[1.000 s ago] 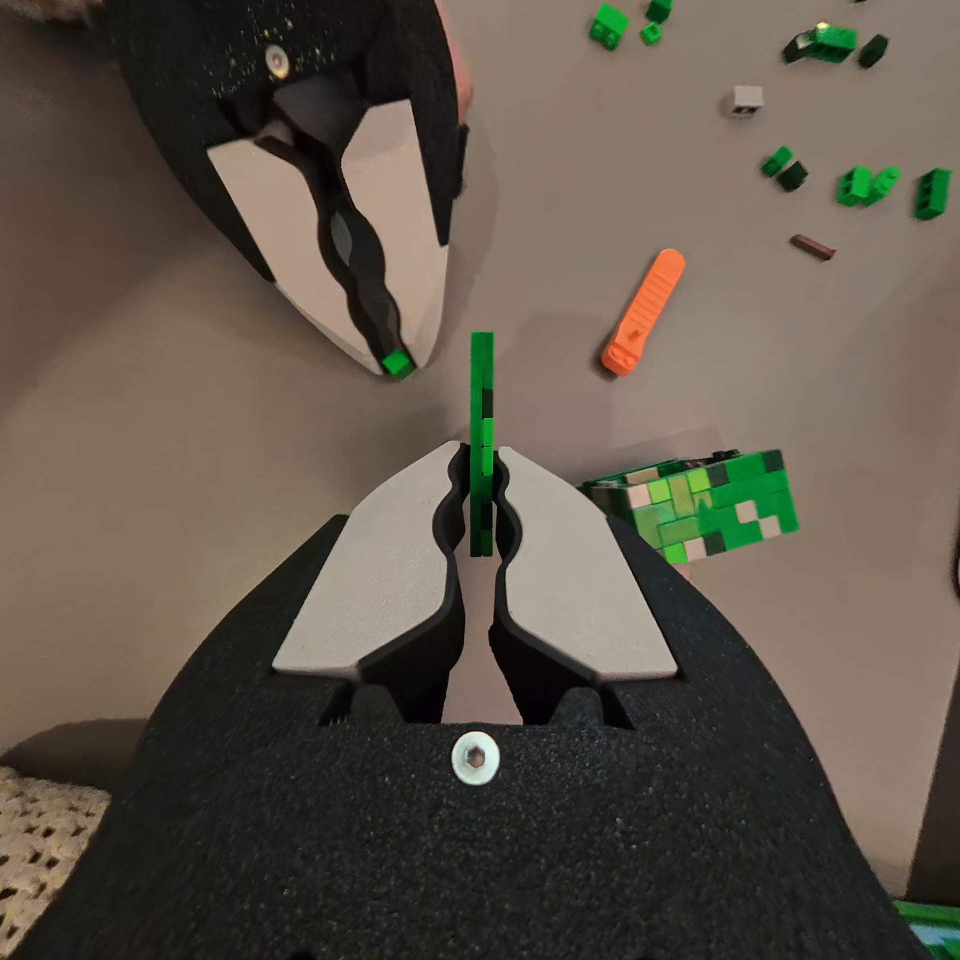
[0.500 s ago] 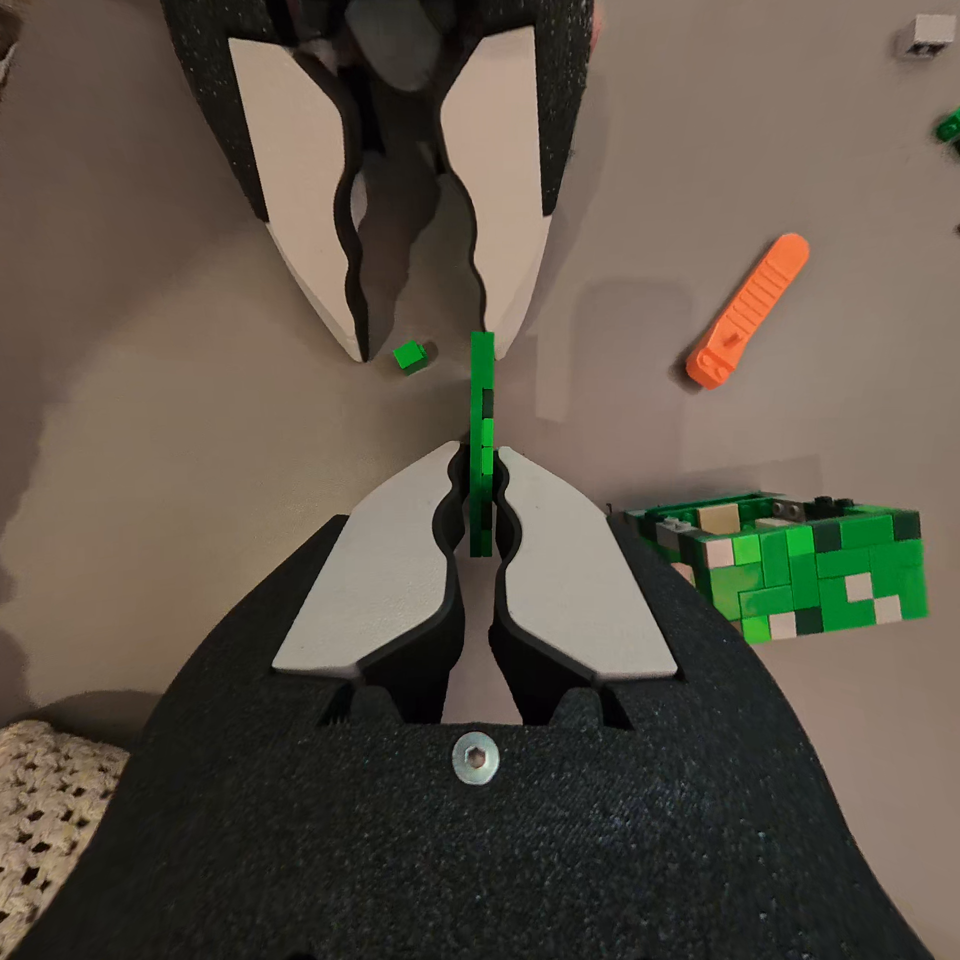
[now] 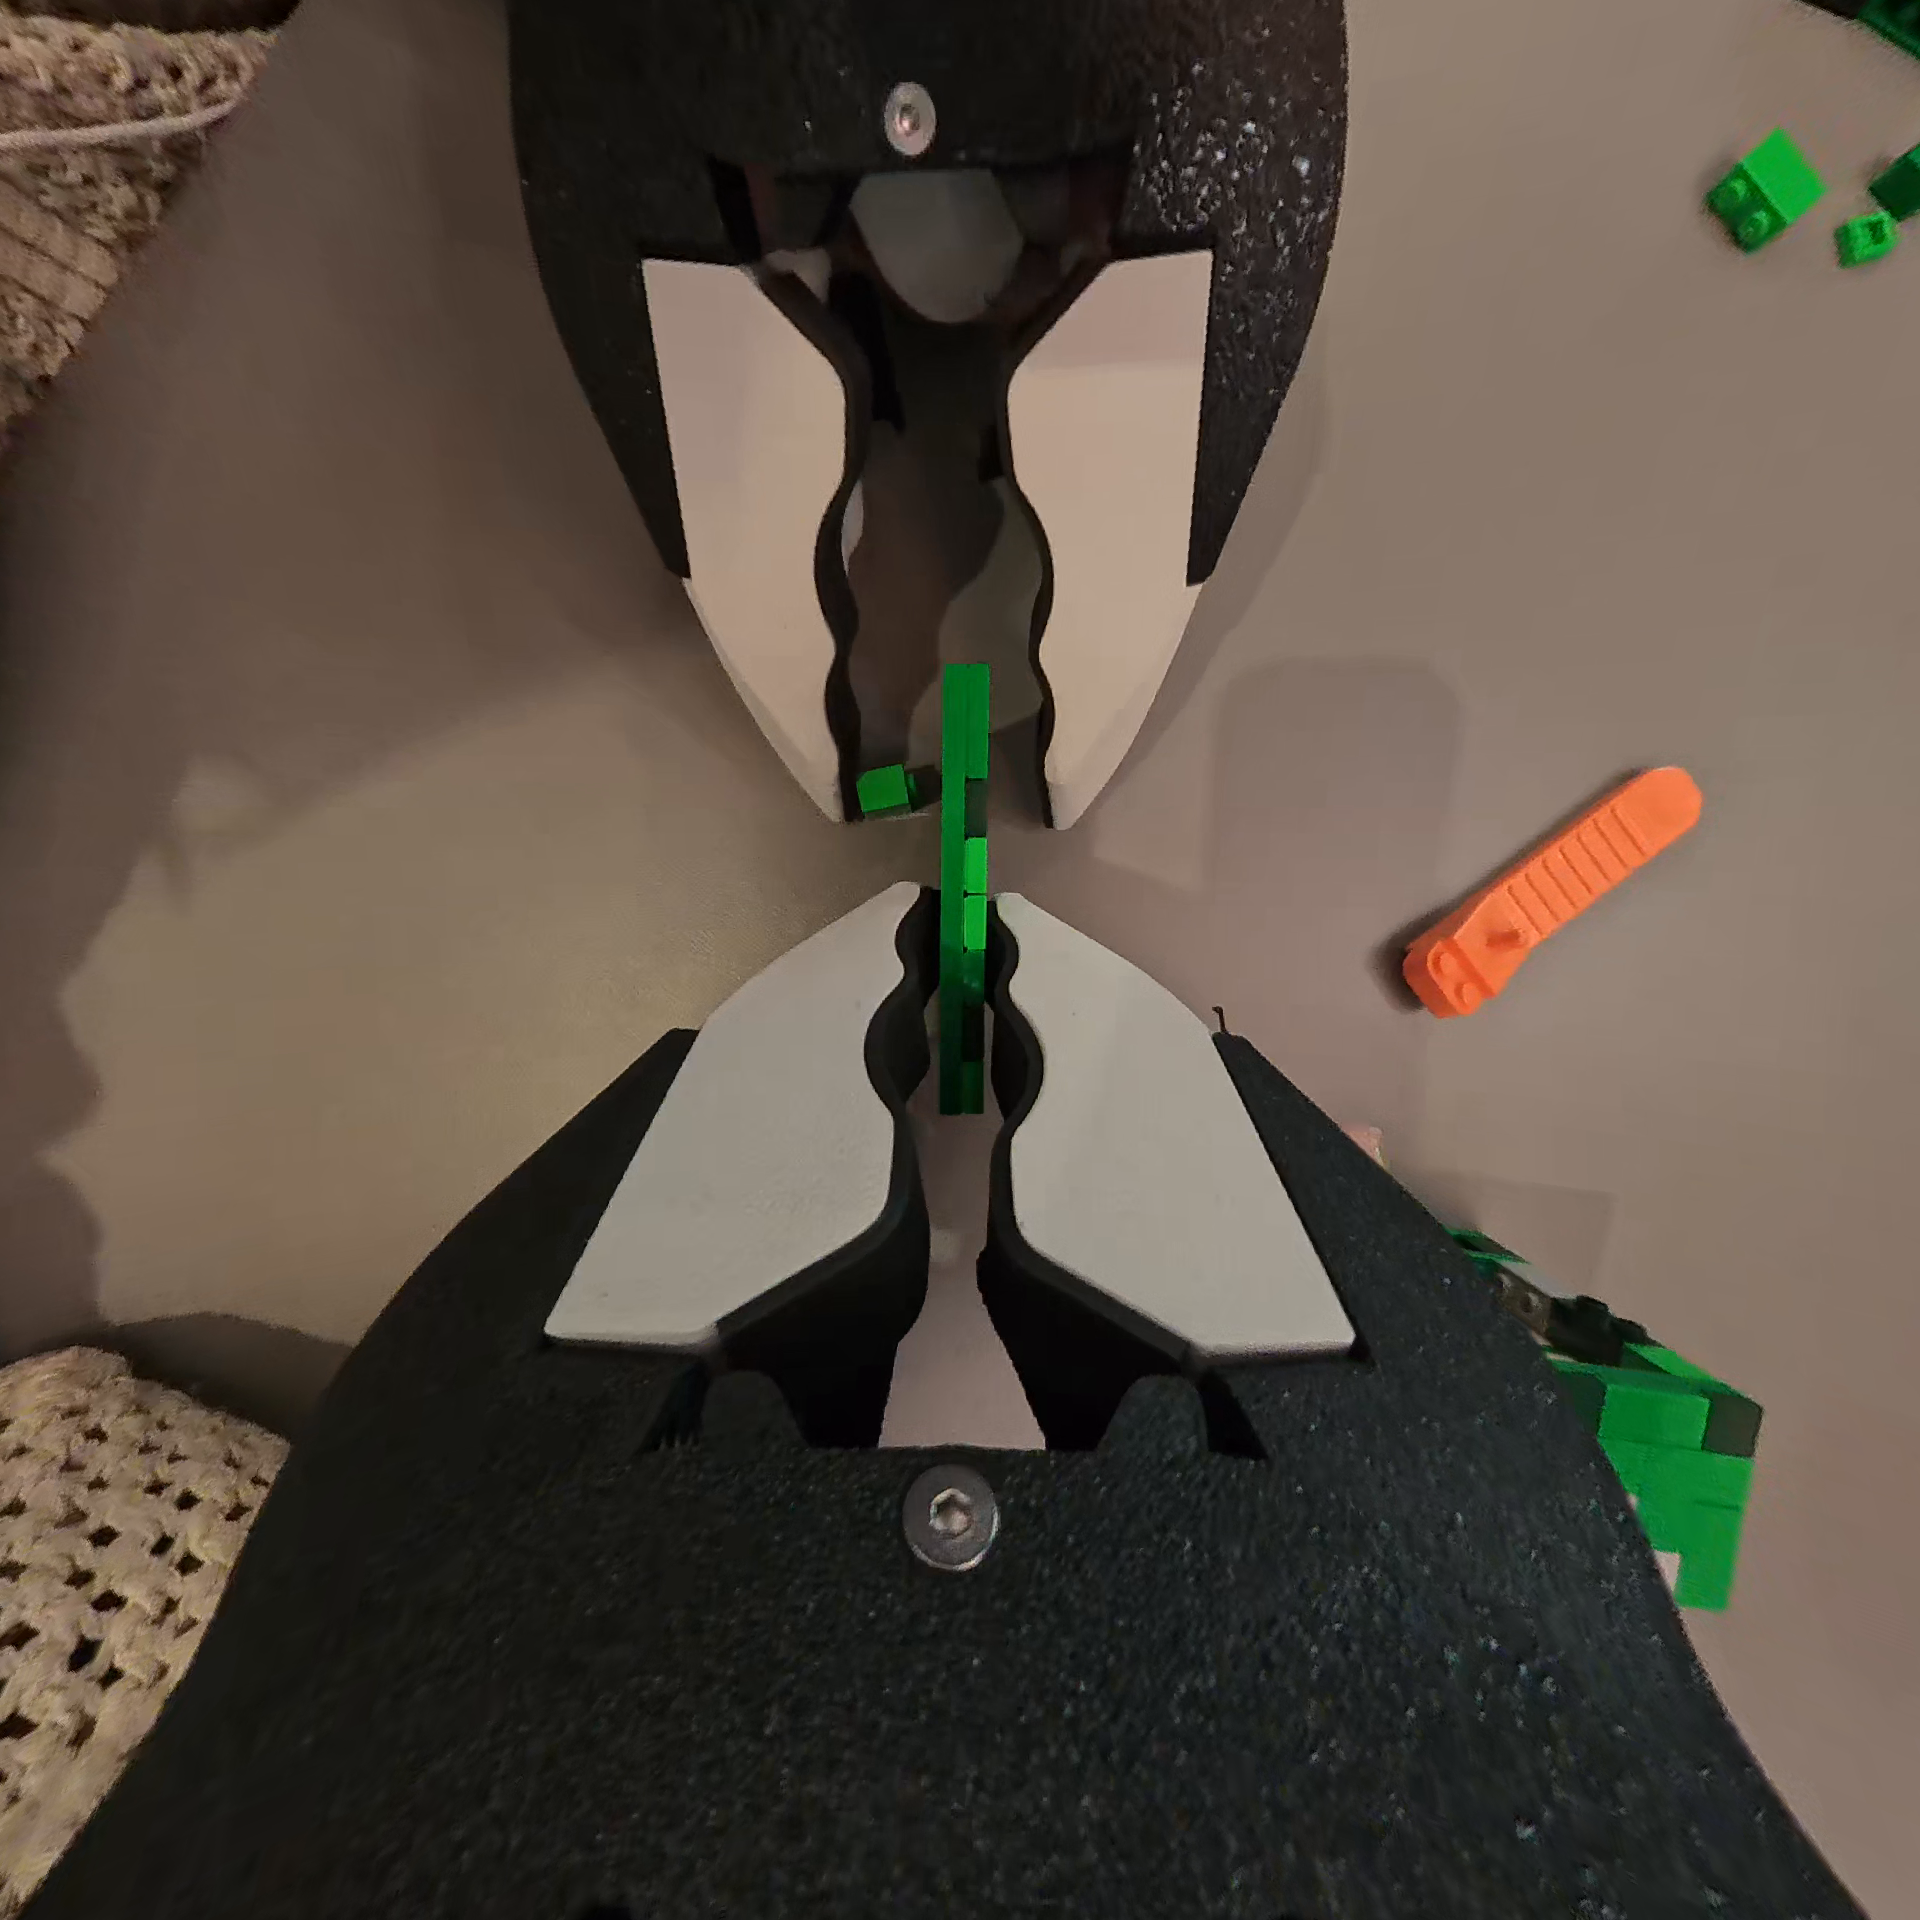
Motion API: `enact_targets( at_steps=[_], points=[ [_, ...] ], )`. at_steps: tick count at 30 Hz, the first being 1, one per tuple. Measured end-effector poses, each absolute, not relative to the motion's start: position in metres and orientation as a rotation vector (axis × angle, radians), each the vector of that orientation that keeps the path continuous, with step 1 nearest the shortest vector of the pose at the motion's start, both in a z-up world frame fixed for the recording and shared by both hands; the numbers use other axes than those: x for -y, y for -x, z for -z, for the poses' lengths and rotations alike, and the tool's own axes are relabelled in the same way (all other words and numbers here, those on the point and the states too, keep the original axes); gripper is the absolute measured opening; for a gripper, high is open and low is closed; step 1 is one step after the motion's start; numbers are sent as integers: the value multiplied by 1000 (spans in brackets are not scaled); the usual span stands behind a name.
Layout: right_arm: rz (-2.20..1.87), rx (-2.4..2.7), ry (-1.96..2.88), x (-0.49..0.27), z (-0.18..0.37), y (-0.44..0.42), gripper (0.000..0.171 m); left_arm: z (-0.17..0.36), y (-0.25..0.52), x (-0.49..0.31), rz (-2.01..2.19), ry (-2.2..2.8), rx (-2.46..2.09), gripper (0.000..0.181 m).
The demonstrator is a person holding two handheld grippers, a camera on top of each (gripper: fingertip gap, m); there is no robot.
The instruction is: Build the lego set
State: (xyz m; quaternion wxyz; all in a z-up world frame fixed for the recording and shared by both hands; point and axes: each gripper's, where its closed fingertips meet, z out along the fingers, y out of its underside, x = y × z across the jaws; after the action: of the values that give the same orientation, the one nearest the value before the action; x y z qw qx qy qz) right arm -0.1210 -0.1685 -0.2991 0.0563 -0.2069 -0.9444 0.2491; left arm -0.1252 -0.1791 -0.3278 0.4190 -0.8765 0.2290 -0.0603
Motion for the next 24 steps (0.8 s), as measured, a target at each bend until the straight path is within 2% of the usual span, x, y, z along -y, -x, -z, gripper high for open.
enact_targets(
  at_steps=[19,24],
  points=[
    [-708,2908,535,166,299,115,6,328,120,177,178,2198,-594,41],
    [-708,2918,526,166,299,113,6,328,118,178,155,2178,-639,28]
  ],
)
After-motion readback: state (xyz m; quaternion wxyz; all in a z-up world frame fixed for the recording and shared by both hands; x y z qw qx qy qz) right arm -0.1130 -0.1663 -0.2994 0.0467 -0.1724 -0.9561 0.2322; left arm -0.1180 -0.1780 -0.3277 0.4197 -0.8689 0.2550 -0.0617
